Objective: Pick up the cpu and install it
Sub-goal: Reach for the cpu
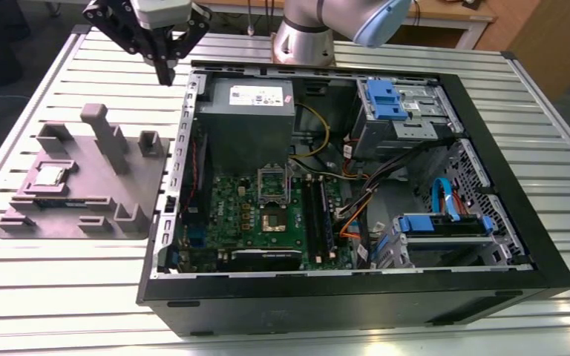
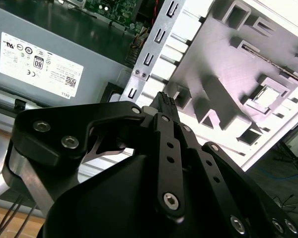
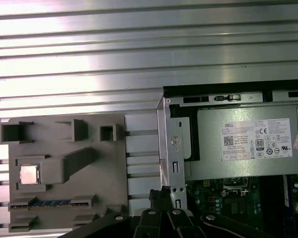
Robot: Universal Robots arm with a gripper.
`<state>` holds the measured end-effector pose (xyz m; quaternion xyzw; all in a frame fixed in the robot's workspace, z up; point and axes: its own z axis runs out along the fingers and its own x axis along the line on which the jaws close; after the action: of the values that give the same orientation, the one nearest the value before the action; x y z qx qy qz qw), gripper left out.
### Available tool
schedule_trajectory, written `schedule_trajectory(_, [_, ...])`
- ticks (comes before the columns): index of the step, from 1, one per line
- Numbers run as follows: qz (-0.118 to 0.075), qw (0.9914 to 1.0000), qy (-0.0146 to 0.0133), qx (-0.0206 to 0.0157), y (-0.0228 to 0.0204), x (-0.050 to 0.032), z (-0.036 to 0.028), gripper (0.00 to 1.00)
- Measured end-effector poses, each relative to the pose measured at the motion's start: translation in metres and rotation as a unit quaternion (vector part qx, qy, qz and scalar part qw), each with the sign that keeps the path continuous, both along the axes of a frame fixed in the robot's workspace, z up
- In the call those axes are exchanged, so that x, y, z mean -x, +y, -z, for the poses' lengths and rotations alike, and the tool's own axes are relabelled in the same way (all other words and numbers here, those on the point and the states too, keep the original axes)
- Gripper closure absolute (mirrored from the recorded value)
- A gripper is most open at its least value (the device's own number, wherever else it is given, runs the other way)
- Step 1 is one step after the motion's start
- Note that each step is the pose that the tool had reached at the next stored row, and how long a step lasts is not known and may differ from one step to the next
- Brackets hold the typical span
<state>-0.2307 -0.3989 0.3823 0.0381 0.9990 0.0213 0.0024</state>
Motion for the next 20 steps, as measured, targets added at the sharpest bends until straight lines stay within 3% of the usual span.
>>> schedule_trajectory(20, [0.0,1.0,0.0,0.0,0.0,0.0042,0.0,0.9])
